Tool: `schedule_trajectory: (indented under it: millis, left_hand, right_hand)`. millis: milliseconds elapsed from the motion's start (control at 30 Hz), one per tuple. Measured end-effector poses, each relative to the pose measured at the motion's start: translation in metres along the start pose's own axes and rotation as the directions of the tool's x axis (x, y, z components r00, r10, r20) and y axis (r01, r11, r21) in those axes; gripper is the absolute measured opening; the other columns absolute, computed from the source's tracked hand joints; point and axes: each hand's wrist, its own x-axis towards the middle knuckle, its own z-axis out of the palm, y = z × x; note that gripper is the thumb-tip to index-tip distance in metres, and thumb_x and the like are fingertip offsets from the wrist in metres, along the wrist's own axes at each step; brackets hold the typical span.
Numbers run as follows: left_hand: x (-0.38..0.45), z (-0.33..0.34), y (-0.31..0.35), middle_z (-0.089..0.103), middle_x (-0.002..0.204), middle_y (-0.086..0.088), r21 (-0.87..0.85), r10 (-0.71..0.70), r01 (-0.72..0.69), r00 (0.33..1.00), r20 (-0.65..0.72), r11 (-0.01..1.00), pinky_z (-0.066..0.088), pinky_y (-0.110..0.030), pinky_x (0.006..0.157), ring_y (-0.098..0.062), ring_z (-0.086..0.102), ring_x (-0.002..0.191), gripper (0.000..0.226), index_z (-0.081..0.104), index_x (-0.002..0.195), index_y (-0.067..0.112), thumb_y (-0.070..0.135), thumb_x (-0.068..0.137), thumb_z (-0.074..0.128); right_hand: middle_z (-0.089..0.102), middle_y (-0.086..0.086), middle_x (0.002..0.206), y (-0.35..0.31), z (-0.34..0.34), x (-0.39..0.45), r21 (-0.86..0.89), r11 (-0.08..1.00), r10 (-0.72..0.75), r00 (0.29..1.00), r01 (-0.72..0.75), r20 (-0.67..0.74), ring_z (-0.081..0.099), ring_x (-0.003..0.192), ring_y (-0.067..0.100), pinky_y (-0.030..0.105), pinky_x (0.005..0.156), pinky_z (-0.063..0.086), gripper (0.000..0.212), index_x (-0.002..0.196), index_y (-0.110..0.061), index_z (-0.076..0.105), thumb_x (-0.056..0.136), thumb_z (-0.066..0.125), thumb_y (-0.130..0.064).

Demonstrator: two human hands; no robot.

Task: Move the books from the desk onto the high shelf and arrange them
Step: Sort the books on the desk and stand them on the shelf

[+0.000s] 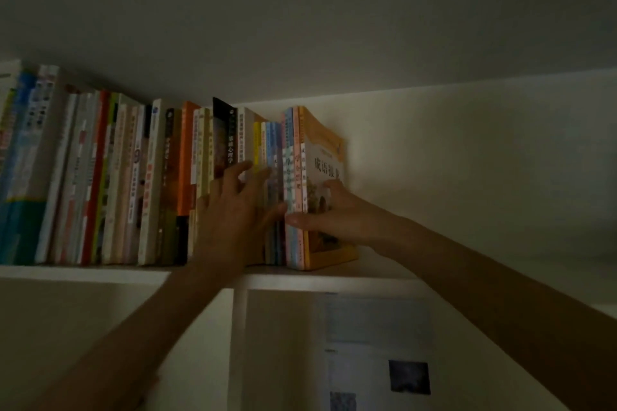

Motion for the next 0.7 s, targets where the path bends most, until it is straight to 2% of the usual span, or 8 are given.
schedule_trajectory:
  millis: [67, 133, 267, 467, 533, 567, 633, 700]
  left_hand:
    - [-0.002, 0.0, -0.014, 0.007, 0.157, -0.003, -0.001, 0.033, -0.033, 0.991, 0.133, 0.999, 0.013, -0.051, 0.112, -0.028, 0.01, 0.142, 0.093, 0.005, 0.145, 0.034, 0.084, 0.07, 0.027]
    - [-0.002, 0.007, -0.018, -0.005, 0.158, 0.0, 0.089, 0.038, -0.054, 0.985, 0.166, 0.995, 0.006, -0.051, 0.113, -0.029, -0.002, 0.144, 0.095, -0.005, 0.143, 0.036, 0.089, 0.066, 0.012]
    - [0.002, 0.02, -0.019, -0.023, 0.155, 0.003, 0.264, -0.048, -0.006, 0.98, 0.195, 0.964, -0.001, -0.054, 0.113, -0.03, -0.018, 0.142, 0.086, -0.008, 0.145, 0.043, 0.059, 0.084, 0.051]
    - [0.001, 0.019, -0.021, -0.013, 0.157, -0.001, 0.122, 0.012, -0.037, 0.981, 0.195, 0.992, 0.001, -0.054, 0.115, -0.032, -0.014, 0.142, 0.079, 0.004, 0.148, 0.035, 0.048, 0.087, 0.054]
    - [-0.007, 0.01, -0.014, 0.01, 0.157, -0.009, -0.016, 0.071, -0.07, 0.993, 0.095, 0.997, 0.011, -0.052, 0.116, -0.034, 0.005, 0.143, 0.067, 0.028, 0.146, 0.023, 0.037, 0.088, 0.057]
    - [-0.013, 0.005, -0.009, 0.025, 0.152, -0.013, -0.11, 0.103, -0.1, 0.994, 0.022, 0.989, 0.018, -0.047, 0.115, -0.033, 0.019, 0.14, 0.058, 0.039, 0.14, 0.016, 0.03, 0.088, 0.059]
    - [-0.032, -0.007, 0.005, 0.047, 0.135, -0.01, -0.285, 0.155, -0.175, 0.984, -0.089, 0.943, 0.027, -0.027, 0.106, -0.022, 0.039, 0.127, 0.04, 0.053, 0.127, 0.011, 0.021, 0.089, 0.06]
    - [-0.059, -0.018, 0.023, 0.053, 0.116, 0.003, -0.417, 0.201, -0.246, 0.968, -0.149, 0.875, 0.03, -0.008, 0.094, -0.004, 0.044, 0.111, 0.027, 0.057, 0.115, 0.017, 0.024, 0.09, 0.056]
  right_hand:
    - [0.042, 0.004, 0.142, 0.001, 0.004, 0.012, -0.023, 1.0, 0.012, 1.0, -0.013, -0.002, 0.047, 0.125, 0.021, 0.041, 0.103, 0.044, 0.119, 0.144, -0.02, 0.014, 0.052, 0.075, -0.065]
    - [0.036, 0.007, 0.148, 0.005, 0.008, 0.023, -0.021, 0.999, 0.026, 1.0, -0.026, 0.006, 0.041, 0.13, 0.024, 0.042, 0.106, 0.04, 0.113, 0.147, -0.019, 0.007, 0.065, 0.076, -0.054]
    - [0.03, 0.007, 0.151, 0.017, 0.008, 0.032, -0.104, 0.989, 0.1, 0.992, -0.108, -0.072, 0.036, 0.134, 0.027, 0.041, 0.109, 0.035, 0.111, 0.15, -0.017, -0.002, 0.074, 0.071, -0.05]
    - [0.039, 0.002, 0.146, 0.028, 0.006, 0.029, -0.097, 0.991, 0.083, 0.991, -0.093, -0.101, 0.044, 0.128, 0.022, 0.042, 0.105, 0.041, 0.14, 0.147, -0.025, 0.012, 0.033, 0.062, -0.088]
    - [0.052, 0.006, 0.133, 0.01, 0.01, 0.006, -0.174, 0.979, 0.082, 0.984, -0.109, -0.156, 0.054, 0.114, 0.021, 0.036, 0.096, 0.048, 0.113, 0.138, -0.013, 0.036, 0.053, 0.065, -0.081]
    - [0.057, 0.006, 0.123, 0.002, 0.011, -0.007, -0.223, 0.97, 0.053, 0.978, -0.098, -0.2, 0.057, 0.106, 0.021, 0.034, 0.091, 0.05, 0.084, 0.129, -0.01, 0.046, 0.069, 0.066, -0.066]
    - [0.06, 0.007, 0.108, -0.007, 0.012, -0.038, -0.233, 0.972, -0.056, 0.955, -0.014, -0.291, 0.059, 0.097, 0.02, 0.033, 0.086, 0.051, 0.041, 0.114, -0.008, 0.057, 0.088, 0.062, -0.038]
    - [0.061, 0.007, 0.106, -0.012, 0.012, -0.081, -0.23, 0.969, -0.184, 0.89, 0.093, -0.418, 0.057, 0.094, 0.014, 0.02, 0.083, 0.05, 0.027, 0.107, -0.007, 0.06, 0.09, 0.061, -0.028]
